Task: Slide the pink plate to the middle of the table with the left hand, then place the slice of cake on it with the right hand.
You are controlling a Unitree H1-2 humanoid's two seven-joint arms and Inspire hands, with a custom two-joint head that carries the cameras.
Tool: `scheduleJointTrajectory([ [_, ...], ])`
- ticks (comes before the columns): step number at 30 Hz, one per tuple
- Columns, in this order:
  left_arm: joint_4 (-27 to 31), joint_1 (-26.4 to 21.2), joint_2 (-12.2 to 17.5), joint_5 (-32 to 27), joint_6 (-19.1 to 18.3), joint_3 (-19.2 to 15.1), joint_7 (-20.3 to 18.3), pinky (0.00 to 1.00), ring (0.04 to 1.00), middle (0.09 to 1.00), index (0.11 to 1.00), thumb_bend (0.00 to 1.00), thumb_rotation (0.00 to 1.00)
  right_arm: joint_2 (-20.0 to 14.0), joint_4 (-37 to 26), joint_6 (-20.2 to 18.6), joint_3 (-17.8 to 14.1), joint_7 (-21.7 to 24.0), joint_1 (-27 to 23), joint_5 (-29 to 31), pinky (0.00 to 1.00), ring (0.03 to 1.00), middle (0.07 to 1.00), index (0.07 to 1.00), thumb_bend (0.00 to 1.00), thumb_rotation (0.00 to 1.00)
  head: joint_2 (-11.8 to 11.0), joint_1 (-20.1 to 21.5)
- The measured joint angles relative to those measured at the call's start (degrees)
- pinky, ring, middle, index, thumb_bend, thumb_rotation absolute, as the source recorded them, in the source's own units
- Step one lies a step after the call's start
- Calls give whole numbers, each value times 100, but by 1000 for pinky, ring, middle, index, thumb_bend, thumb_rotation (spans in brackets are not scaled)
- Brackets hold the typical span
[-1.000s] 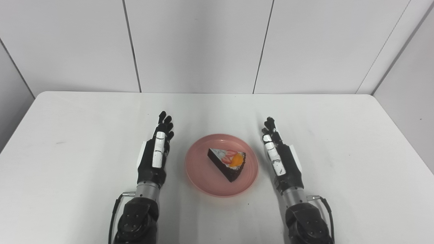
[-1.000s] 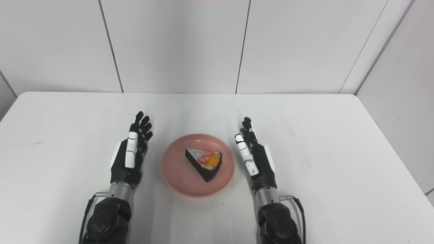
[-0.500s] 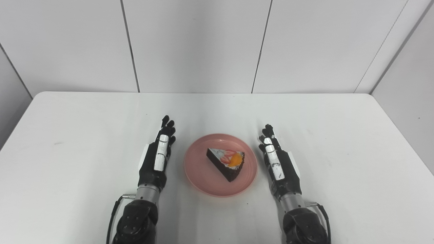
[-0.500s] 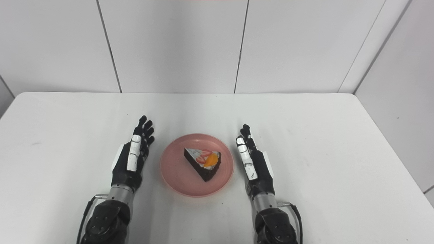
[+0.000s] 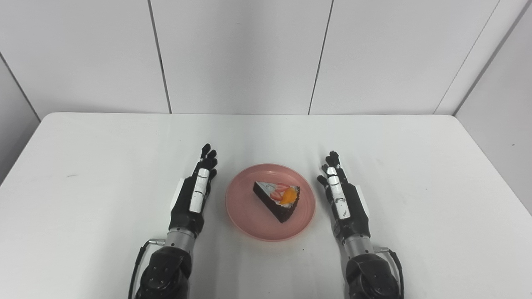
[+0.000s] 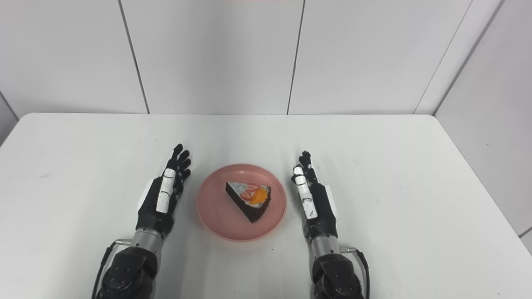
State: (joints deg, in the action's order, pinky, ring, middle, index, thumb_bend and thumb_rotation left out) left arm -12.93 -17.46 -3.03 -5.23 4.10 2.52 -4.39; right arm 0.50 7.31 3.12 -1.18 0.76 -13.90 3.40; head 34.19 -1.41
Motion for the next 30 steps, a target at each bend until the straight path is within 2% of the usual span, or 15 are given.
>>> scheduleJointTrajectory([
  [11, 22, 1, 52, -10, -129, 32, -194, 1000, 1000, 1000, 1000, 761, 1000, 5, 65, 33, 3, 12, -43, 2, 1000, 1000, 1000, 1000, 596, 851, -18, 26],
  [30, -21, -17, 100, 32, -117, 61, -241, 1000, 1000, 1000, 1000, 781, 1000, 37, 93, 79, 19, -3, -45, -65, 1000, 1000, 1000, 1000, 644, 835, -26, 62],
])
